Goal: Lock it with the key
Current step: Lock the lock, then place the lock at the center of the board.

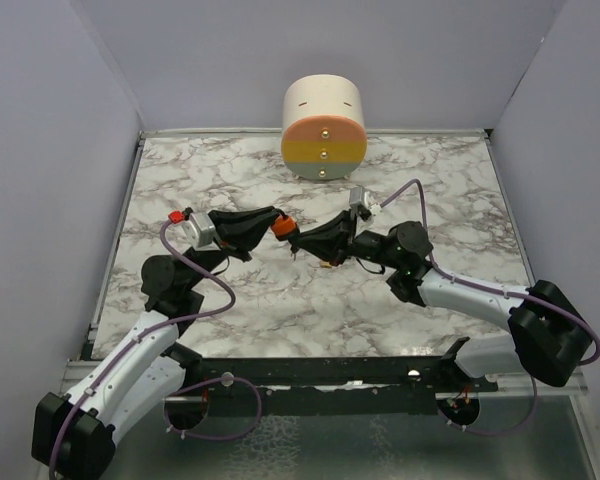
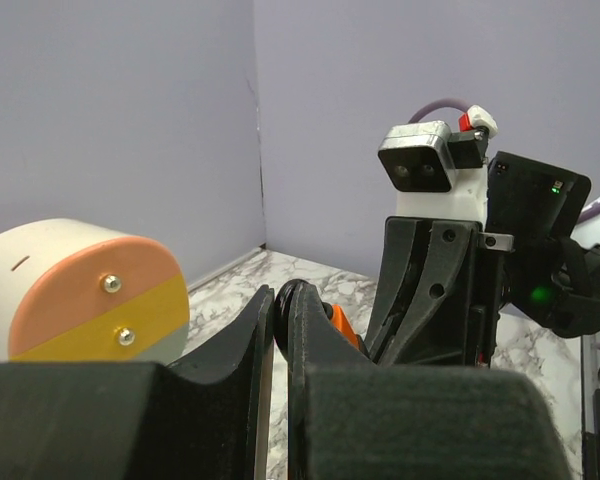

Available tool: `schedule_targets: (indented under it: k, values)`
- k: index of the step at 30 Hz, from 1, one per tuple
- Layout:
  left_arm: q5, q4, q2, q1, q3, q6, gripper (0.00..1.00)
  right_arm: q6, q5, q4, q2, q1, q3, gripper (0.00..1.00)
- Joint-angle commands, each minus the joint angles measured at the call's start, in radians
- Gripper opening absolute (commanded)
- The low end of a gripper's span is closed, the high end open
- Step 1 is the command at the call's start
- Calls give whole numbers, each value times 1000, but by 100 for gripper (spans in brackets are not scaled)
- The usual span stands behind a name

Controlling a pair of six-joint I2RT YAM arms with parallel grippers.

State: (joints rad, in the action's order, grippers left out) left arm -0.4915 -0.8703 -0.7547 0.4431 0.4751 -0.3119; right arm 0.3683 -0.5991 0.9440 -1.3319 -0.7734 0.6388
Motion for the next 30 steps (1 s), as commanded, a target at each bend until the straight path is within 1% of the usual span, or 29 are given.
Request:
schedule_targets:
  k: [1, 5, 9, 14, 18, 20, 25, 27, 30]
  values:
    - [271, -355, 21, -24, 51, 55, 0, -47, -37, -216, -14, -10, -51, 1]
    - [320, -402, 22, -24, 40, 56, 0, -49, -17, -220, -12, -11, -78, 1]
    - [370, -451, 26, -24, 20, 49, 0, -15, 16, -166, -6, -10, -111, 1]
    - [427, -474, 39, -24, 6, 48, 0, 15, 76, -130, 9, -12, -151, 1]
    - [472, -489, 49, -24, -6, 57, 0, 29, 68, -123, 5, -12, -160, 1]
    - [472, -484, 44, -24, -5, 58, 0, 28, 69, -123, 8, -14, -158, 1]
    - [423, -314, 38, -24, 27, 79, 0, -34, 150, -225, 68, -16, -118, 1]
    - [414, -200, 41, -24, 29, 93, 0, -70, 209, -276, 100, -15, -105, 1]
    - [443, -6, 39, -24, 16, 100, 0, -109, 337, -331, 152, -17, -109, 1]
